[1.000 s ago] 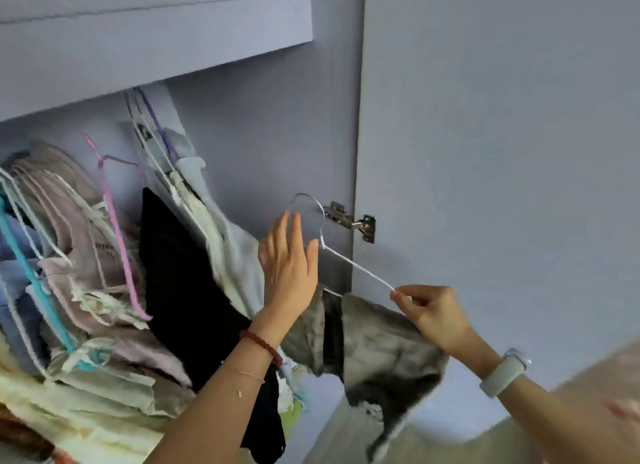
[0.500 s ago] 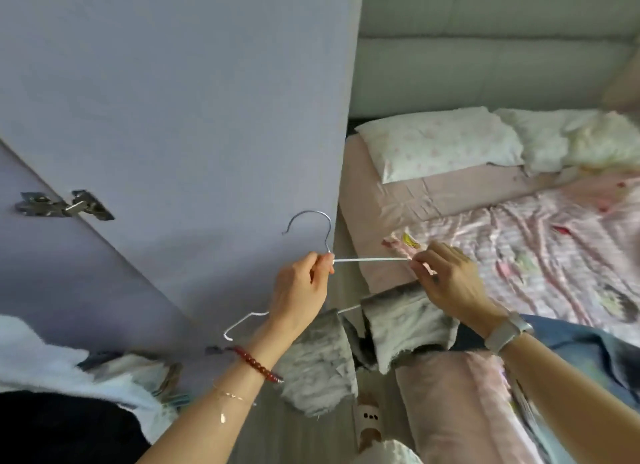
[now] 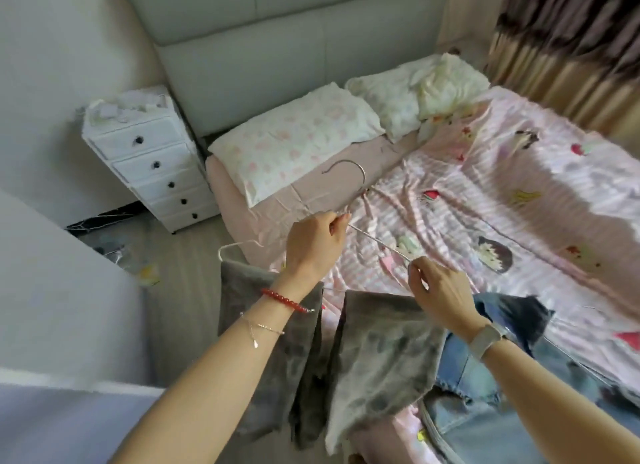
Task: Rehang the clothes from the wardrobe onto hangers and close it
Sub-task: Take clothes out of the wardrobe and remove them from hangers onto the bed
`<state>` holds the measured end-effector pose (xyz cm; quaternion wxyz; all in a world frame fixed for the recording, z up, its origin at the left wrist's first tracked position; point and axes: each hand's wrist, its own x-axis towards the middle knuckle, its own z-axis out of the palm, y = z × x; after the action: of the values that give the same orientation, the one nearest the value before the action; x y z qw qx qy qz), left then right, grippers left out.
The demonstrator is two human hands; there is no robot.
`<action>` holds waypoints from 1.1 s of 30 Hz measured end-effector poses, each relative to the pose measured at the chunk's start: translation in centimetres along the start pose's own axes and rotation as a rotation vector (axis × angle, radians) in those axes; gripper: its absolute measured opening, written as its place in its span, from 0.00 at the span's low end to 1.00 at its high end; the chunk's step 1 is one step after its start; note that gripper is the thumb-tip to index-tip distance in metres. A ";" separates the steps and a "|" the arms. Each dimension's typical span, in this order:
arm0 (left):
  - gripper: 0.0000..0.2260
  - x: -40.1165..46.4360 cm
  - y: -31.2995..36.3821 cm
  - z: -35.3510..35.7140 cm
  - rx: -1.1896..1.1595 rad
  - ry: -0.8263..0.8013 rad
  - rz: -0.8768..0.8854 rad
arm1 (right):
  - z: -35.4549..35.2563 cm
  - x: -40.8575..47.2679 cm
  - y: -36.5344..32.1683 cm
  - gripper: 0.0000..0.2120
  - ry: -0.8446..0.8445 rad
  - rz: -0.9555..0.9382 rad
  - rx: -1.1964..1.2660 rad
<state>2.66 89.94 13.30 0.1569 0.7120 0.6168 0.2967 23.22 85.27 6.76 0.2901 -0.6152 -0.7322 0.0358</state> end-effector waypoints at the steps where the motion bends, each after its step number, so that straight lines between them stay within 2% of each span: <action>1: 0.17 2.0 0.6 1.4 0.015 -0.021 0.018 | 0.4 0.8 1.5 0.12 -0.009 0.072 0.017; 4: 0.15 7.1 2.9 5.0 0.061 0.028 0.093 | 1.2 3.3 5.2 0.06 0.001 0.230 0.105; 7: 0.11 11.2 4.6 8.7 0.131 0.116 0.137 | 1.9 5.8 8.7 0.09 0.047 0.380 0.196; 8: 0.13 11.9 4.7 10.1 0.154 0.118 0.138 | 2.0 6.8 10.1 0.11 0.068 0.432 0.221; 10: 0.19 11.8 4.4 13.4 0.197 0.013 0.124 | 2.1 8.8 13.2 0.13 0.118 0.492 0.214; 13: 0.23 9.1 2.6 19.5 0.221 -0.333 0.048 | 2.7 11.5 18.9 0.14 0.127 0.562 0.144; 15: 0.26 7.4 0.6 23.6 0.288 -0.545 0.002 | 4.2 12.0 22.9 0.14 0.073 0.592 0.103; 18: 0.28 5.9 -2.5 28.8 0.368 -0.726 -0.022 | 8.1 10.5 27.9 0.11 -0.077 0.674 0.016; 21: 0.29 4.3 -5.4 32.2 0.429 -0.766 -0.043 | 11.5 8.8 31.9 0.11 -0.116 0.742 -0.040; 25: 0.30 2.4 -8.4 34.3 0.523 -0.669 -0.021 | 13.9 10.1 35.7 0.16 -0.121 0.799 -0.071; 27: 0.29 2.0 -9.3 34.9 0.574 -0.663 -0.006 | 15.1 10.9 36.2 0.15 -0.193 0.842 -0.081; 31: 0.27 1.9 -10.4 35.9 0.600 -0.859 -0.081 | 17.5 8.7 33.9 0.20 -0.492 0.888 -0.168; 33: 0.26 2.5 -10.5 35.9 0.564 -0.922 -0.103 | 18.1 7.0 32.2 0.24 -0.502 0.880 -0.160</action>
<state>16.69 99.47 -20.14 0.2285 0.7518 0.5736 -0.2313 42.56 104.92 -18.75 0.0148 -0.8579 -0.4514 0.2451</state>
